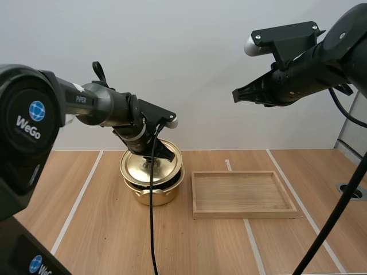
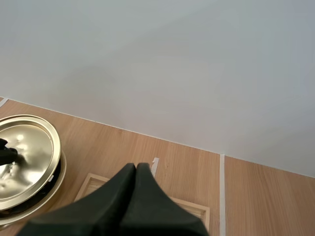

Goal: Open the pot, put the grape inside, and close it

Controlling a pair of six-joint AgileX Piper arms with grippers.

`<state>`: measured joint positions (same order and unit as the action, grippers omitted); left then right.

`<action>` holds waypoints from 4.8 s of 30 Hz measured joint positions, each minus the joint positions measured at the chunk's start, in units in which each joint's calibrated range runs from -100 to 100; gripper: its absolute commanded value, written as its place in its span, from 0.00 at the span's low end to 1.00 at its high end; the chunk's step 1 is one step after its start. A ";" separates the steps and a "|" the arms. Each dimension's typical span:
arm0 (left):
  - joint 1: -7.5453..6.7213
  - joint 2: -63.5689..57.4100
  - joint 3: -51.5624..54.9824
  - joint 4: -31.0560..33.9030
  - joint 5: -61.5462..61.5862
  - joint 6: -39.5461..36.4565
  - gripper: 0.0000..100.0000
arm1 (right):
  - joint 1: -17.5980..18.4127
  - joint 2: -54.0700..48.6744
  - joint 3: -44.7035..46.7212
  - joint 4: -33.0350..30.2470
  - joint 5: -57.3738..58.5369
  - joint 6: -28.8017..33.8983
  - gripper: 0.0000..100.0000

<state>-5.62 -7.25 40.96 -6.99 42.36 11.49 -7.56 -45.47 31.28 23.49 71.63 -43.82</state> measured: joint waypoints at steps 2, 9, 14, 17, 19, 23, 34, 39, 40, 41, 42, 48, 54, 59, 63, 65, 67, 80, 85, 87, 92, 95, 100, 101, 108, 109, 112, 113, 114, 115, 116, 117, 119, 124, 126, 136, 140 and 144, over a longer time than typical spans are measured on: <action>0.00 0.73 0.00 0.00 0.00 0.12 0.00 | 0.00 0.00 0.00 0.00 0.00 0.00 0.00; 0.00 2.81 0.00 -0.22 -0.18 0.66 0.00 | 0.00 0.00 0.00 0.00 0.00 0.00 0.00; 0.00 3.22 0.00 -0.46 -0.18 1.31 0.00 | 0.00 0.00 0.00 0.00 0.00 0.00 0.00; 0.00 3.46 0.00 -0.53 -0.18 1.31 0.00 | 0.00 0.00 0.00 0.00 0.00 0.00 0.00; 0.00 3.74 -0.12 -0.53 -0.18 1.41 0.00 | 0.00 0.00 0.00 0.00 0.00 0.00 0.00; 0.00 3.86 -0.26 -0.70 0.36 1.51 0.00 | 0.00 0.00 0.00 0.00 0.00 0.00 0.00; 0.00 4.11 -0.80 -1.12 1.95 1.51 0.00 | 0.00 0.00 0.00 0.00 0.00 0.00 0.00; 0.00 3.55 -0.80 -1.33 2.23 1.69 0.00 | 0.00 0.00 0.00 0.00 0.00 0.00 0.00; 0.00 3.31 -0.80 -1.33 2.38 1.69 0.00 | 0.00 0.00 0.00 0.00 0.00 0.00 0.00; 0.00 3.20 -0.80 -1.33 2.59 1.69 0.00 | 0.00 0.00 0.00 0.00 0.00 0.00 0.00; 0.00 2.94 -0.68 -1.33 2.78 1.69 0.00 | 0.00 0.00 0.00 0.00 0.00 0.00 0.00; 0.00 0.84 -0.68 -1.33 4.77 1.72 0.00 | 0.00 0.00 0.00 0.00 0.00 0.00 0.00; 0.00 -0.34 -0.39 -2.20 8.59 2.11 0.00 | 0.00 0.00 0.00 0.00 0.00 0.00 0.00; 0.00 -1.23 -0.39 -2.25 9.00 2.30 0.00 | 0.00 0.00 0.00 0.63 0.00 -0.32 0.00; 0.00 -1.33 -0.39 -2.39 9.32 2.51 0.00 | 0.00 0.00 0.00 1.14 0.00 -0.32 0.00; 0.00 -1.33 -0.39 -2.49 9.32 2.51 0.00 | 0.00 0.00 0.00 1.14 0.00 -0.32 0.00; 0.00 -1.33 -0.39 -2.49 9.32 2.59 0.00 | 0.00 0.00 0.00 1.14 0.00 -0.32 0.00; 0.00 -0.40 -0.39 -2.53 7.96 2.59 0.00 | 0.00 0.00 0.00 1.14 0.00 -0.32 0.00; 0.00 1.73 -0.39 -2.53 6.49 2.59 0.00 | 0.00 0.00 0.00 1.25 0.00 -0.35 0.00; 0.00 2.50 -0.39 -2.62 5.97 2.59 0.00 | 0.00 0.00 0.00 1.25 0.00 -0.35 0.00; 0.00 2.91 -0.52 -2.89 5.78 2.59 0.00 | 0.00 0.00 0.00 1.25 0.00 -0.44 0.00; 0.00 2.91 -0.52 -3.05 5.65 2.59 0.00 | 0.00 0.00 0.00 1.25 0.00 -0.44 0.00; 0.00 2.91 -0.52 -3.05 5.25 2.59 0.00 | 0.00 0.00 0.00 1.25 0.00 -0.54 0.00; 0.00 2.91 -0.52 -3.05 5.25 2.59 0.00 | 0.00 0.00 0.00 1.25 0.00 -0.54 0.00; 0.00 3.15 -0.52 -3.23 4.70 2.59 0.00 | 0.00 0.00 0.00 1.25 0.00 -0.54 0.00; 0.00 3.15 -0.52 -3.23 4.70 2.59 0.01 | 0.00 0.00 0.00 1.25 0.00 -0.54 0.00; 0.00 3.15 -0.52 -3.23 4.38 2.59 0.12 | 0.00 0.00 0.00 1.25 0.35 -0.54 0.00; 0.00 3.15 -0.52 -3.23 4.38 2.59 0.20 | 0.00 0.00 0.00 1.25 0.52 -0.54 0.00; 0.00 3.15 -0.52 -3.23 4.38 2.59 0.29 | 0.00 0.00 0.00 1.25 0.69 -0.54 0.00; 0.00 3.15 -0.52 -3.23 4.38 2.59 0.38 | 0.00 0.00 0.00 1.25 0.69 -0.54 0.00; 0.00 3.15 -0.52 -3.23 4.38 2.59 0.51 | 0.00 0.00 0.00 1.25 0.69 -0.54 0.00; 0.00 3.15 -0.52 -3.23 4.22 2.63 0.65 | 0.00 0.00 0.00 1.25 0.69 -0.54 0.00; 0.00 3.40 -0.52 -3.23 4.22 2.63 0.88 | 0.00 0.00 0.00 1.25 0.87 -0.54 0.00; 0.00 3.42 -0.52 -3.23 3.75 2.63 1.00 | 0.00 0.00 0.00 1.25 2.38 -0.54 0.00; 0.00 3.42 -0.52 -3.23 3.75 2.63 1.00 | 0.00 0.00 0.00 1.25 2.74 -0.54 0.00; 0.00 0.60 -5.76 -2.22 6.10 2.10 1.00 | 0.00 0.00 0.00 1.25 3.32 -0.54 0.00; 0.00 -3.41 -12.02 -2.18 10.02 1.62 1.00 | 0.00 0.00 0.00 1.25 4.00 -0.54 0.00; 0.00 -7.55 -17.55 -0.94 13.69 0.48 1.00 | 0.00 0.00 0.00 1.25 4.55 -0.54 0.00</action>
<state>-5.62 -14.80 23.42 -7.93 56.05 11.98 -7.56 -45.47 31.28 24.74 76.18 -44.36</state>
